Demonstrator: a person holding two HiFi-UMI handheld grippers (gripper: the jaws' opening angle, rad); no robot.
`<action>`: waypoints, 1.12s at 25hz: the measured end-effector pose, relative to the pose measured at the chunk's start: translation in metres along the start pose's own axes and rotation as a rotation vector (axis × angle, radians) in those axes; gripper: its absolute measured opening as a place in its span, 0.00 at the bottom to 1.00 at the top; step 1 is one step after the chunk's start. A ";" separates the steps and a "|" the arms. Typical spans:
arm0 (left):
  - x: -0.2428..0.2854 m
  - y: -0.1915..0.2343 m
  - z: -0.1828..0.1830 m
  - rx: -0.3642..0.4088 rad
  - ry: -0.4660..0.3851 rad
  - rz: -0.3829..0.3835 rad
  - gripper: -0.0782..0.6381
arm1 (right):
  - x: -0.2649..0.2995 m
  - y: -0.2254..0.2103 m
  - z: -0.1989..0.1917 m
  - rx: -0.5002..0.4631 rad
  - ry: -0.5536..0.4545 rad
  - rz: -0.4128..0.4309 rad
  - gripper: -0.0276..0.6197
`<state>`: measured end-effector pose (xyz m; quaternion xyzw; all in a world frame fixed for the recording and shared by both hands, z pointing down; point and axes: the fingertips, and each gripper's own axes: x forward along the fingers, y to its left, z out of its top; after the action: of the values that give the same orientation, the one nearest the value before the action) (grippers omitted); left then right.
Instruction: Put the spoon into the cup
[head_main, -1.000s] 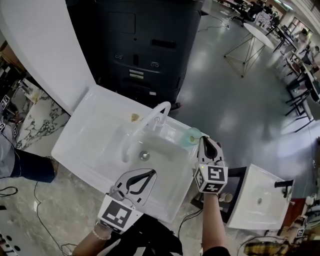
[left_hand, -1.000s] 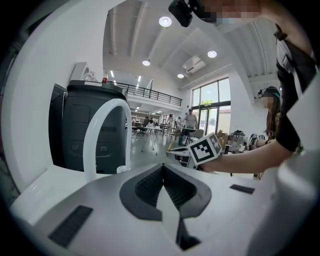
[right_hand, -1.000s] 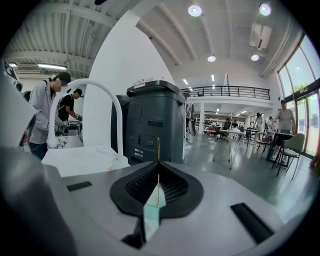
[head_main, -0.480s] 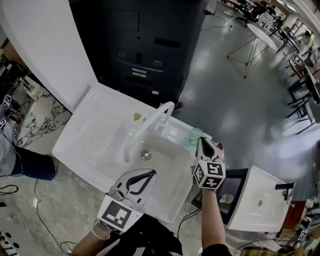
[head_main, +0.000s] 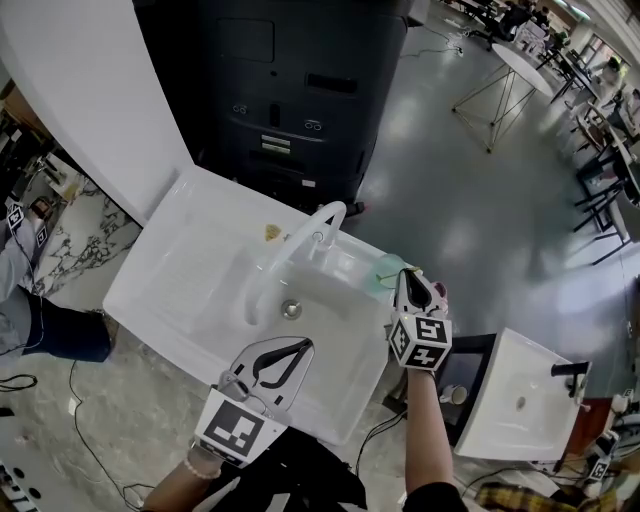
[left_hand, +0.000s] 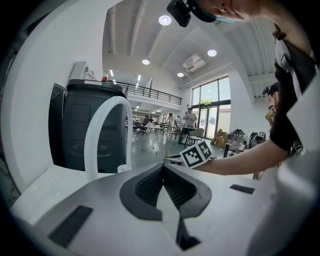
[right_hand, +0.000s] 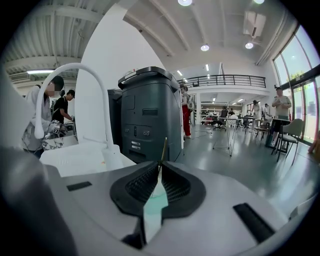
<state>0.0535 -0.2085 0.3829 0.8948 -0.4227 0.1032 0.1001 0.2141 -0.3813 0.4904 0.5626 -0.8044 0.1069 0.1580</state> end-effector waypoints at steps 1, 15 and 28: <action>0.000 0.000 0.001 0.000 0.001 -0.001 0.11 | 0.000 -0.002 0.000 -0.002 0.003 -0.003 0.06; 0.002 -0.016 0.005 0.008 -0.009 -0.027 0.11 | -0.002 -0.013 -0.020 -0.006 0.083 0.014 0.21; 0.006 -0.026 0.006 0.006 -0.011 -0.060 0.11 | -0.030 -0.006 -0.028 0.049 0.063 0.038 0.28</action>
<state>0.0780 -0.1985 0.3769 0.9080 -0.3957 0.0967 0.0981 0.2325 -0.3477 0.5048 0.5471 -0.8068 0.1471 0.1673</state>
